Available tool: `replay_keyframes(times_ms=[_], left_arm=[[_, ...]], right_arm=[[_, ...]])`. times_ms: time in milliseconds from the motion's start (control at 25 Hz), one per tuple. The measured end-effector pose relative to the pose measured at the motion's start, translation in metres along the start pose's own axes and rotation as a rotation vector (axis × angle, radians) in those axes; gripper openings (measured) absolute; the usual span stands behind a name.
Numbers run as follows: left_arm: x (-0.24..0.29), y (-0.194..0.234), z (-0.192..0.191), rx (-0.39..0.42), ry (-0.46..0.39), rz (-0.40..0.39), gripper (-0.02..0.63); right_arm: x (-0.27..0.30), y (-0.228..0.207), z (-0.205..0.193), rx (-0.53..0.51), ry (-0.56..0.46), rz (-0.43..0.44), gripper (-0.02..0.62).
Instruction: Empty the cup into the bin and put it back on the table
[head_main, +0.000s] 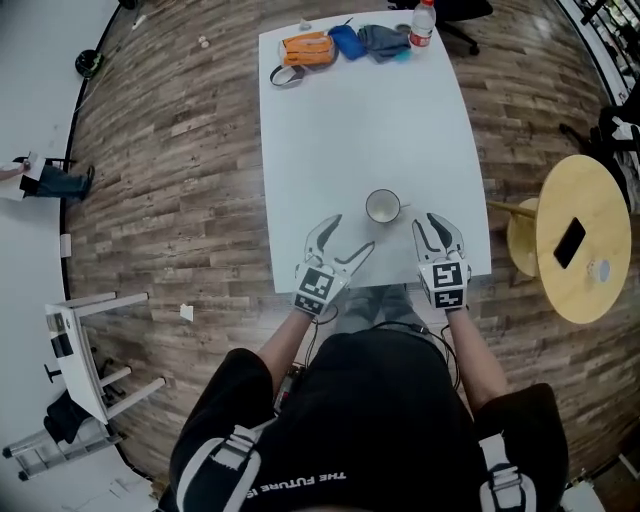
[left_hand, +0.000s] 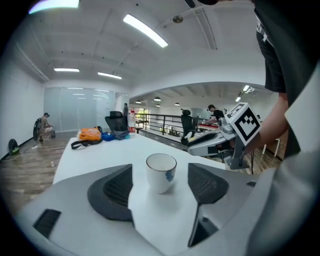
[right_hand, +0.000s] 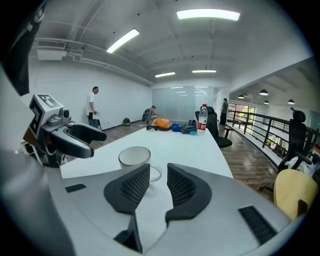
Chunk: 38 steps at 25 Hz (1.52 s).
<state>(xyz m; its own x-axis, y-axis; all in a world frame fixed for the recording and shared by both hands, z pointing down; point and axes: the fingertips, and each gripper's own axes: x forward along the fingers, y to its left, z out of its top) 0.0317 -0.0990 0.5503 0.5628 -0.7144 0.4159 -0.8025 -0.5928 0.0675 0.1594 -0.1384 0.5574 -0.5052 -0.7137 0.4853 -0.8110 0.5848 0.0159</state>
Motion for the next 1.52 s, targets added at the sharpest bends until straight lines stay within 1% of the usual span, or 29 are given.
replay_keyframes(times_ms=[40, 80, 120, 160, 280, 360, 480, 600, 720, 840, 1040, 1240, 1520], left_arm=[[-0.011, 0.003, 0.015, -0.008, -0.034, 0.052, 0.28], [-0.022, 0.005, 0.028, -0.017, -0.065, 0.101, 0.093], [-0.031, 0.005, 0.04, -0.026, -0.091, 0.136, 0.05], [-0.038, 0.003, 0.051, -0.033, -0.111, 0.158, 0.032], [-0.049, -0.003, 0.078, -0.044, -0.183, 0.18, 0.023], [-0.053, -0.007, 0.087, -0.036, -0.209, 0.18, 0.021], [-0.051, -0.011, 0.093, -0.027, -0.215, 0.168, 0.021], [-0.052, -0.009, 0.101, -0.018, -0.221, 0.161, 0.02], [-0.051, -0.007, 0.108, 0.002, -0.235, 0.165, 0.02], [-0.05, -0.003, 0.111, 0.01, -0.236, 0.167, 0.02], [-0.049, 0.001, 0.111, 0.008, -0.224, 0.161, 0.021], [-0.043, 0.003, 0.107, 0.005, -0.221, 0.156, 0.02], [-0.044, 0.005, 0.108, 0.001, -0.223, 0.156, 0.02]], right_arm=[[-0.01, 0.004, 0.015, 0.006, -0.042, 0.008, 0.092], [-0.021, 0.01, 0.029, 0.013, -0.087, 0.02, 0.037], [-0.031, 0.018, 0.041, 0.018, -0.128, 0.036, 0.024], [-0.041, 0.025, 0.052, 0.019, -0.163, 0.052, 0.017], [-0.059, 0.043, 0.075, 0.027, -0.23, 0.087, 0.015], [-0.063, 0.048, 0.082, 0.036, -0.261, 0.095, 0.015], [-0.063, 0.046, 0.091, 0.032, -0.29, 0.098, 0.015], [-0.061, 0.042, 0.101, 0.003, -0.297, 0.084, 0.015], [-0.058, 0.04, 0.108, -0.02, -0.321, 0.089, 0.015], [-0.056, 0.036, 0.113, -0.025, -0.314, 0.074, 0.015], [-0.052, 0.04, 0.115, -0.023, -0.32, 0.082, 0.015], [-0.047, 0.034, 0.113, -0.03, -0.297, 0.065, 0.015], [-0.046, 0.033, 0.116, -0.036, -0.297, 0.061, 0.015]])
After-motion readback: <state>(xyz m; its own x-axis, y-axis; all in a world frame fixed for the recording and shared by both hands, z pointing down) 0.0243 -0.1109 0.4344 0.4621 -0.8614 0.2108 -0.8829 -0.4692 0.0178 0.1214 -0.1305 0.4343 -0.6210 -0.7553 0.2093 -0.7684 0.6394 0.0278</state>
